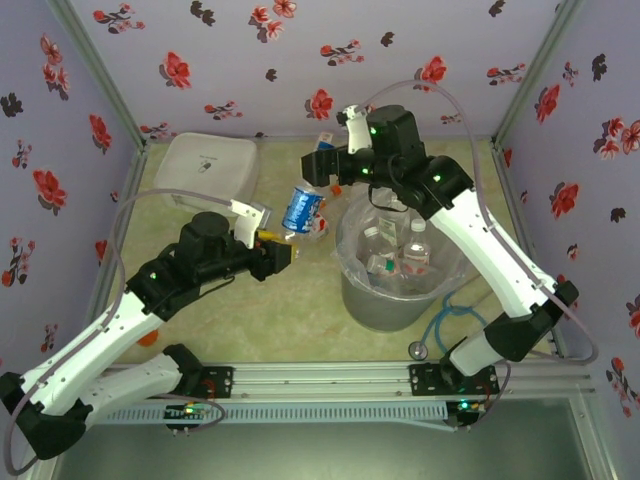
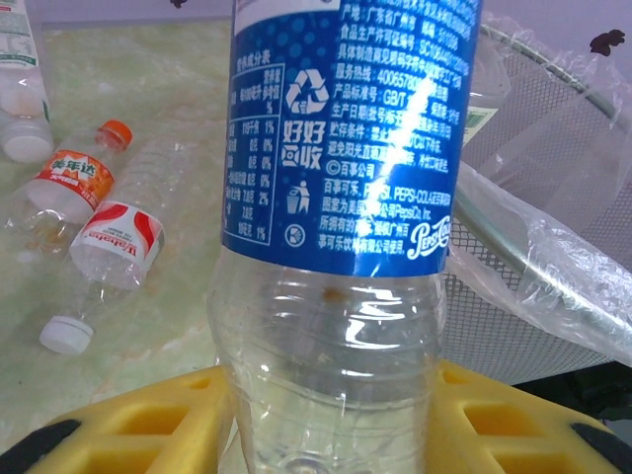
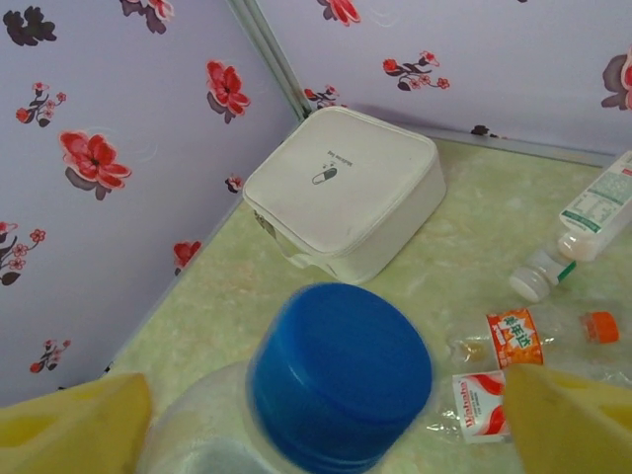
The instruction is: Put the plastic bottles in the bin
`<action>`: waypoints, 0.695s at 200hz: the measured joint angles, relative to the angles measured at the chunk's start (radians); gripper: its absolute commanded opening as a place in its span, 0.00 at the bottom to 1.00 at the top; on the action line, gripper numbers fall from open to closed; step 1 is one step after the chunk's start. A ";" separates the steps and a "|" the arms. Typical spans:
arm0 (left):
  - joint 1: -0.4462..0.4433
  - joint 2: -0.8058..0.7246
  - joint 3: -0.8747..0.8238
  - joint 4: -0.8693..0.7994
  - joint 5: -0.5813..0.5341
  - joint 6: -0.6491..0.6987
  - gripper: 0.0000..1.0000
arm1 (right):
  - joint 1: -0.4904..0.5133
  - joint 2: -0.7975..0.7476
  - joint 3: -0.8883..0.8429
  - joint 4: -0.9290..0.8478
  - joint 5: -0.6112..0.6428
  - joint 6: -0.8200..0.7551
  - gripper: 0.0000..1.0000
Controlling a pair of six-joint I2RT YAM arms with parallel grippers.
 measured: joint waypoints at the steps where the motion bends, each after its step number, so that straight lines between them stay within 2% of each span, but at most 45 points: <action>1: 0.000 0.000 0.000 0.000 0.000 0.000 0.12 | 0.000 0.000 0.000 0.000 0.000 0.002 0.77; 49: -0.002 0.000 -0.012 0.013 -0.001 0.001 0.13 | -0.003 0.000 0.008 0.009 -0.002 0.026 0.52; 84: -0.002 0.000 -0.032 0.040 -0.006 0.005 0.22 | -0.006 0.000 0.009 0.041 -0.012 0.080 0.27; 139: -0.002 -0.003 -0.043 0.085 -0.020 0.021 0.29 | -0.018 -0.011 0.008 0.062 -0.023 0.105 0.11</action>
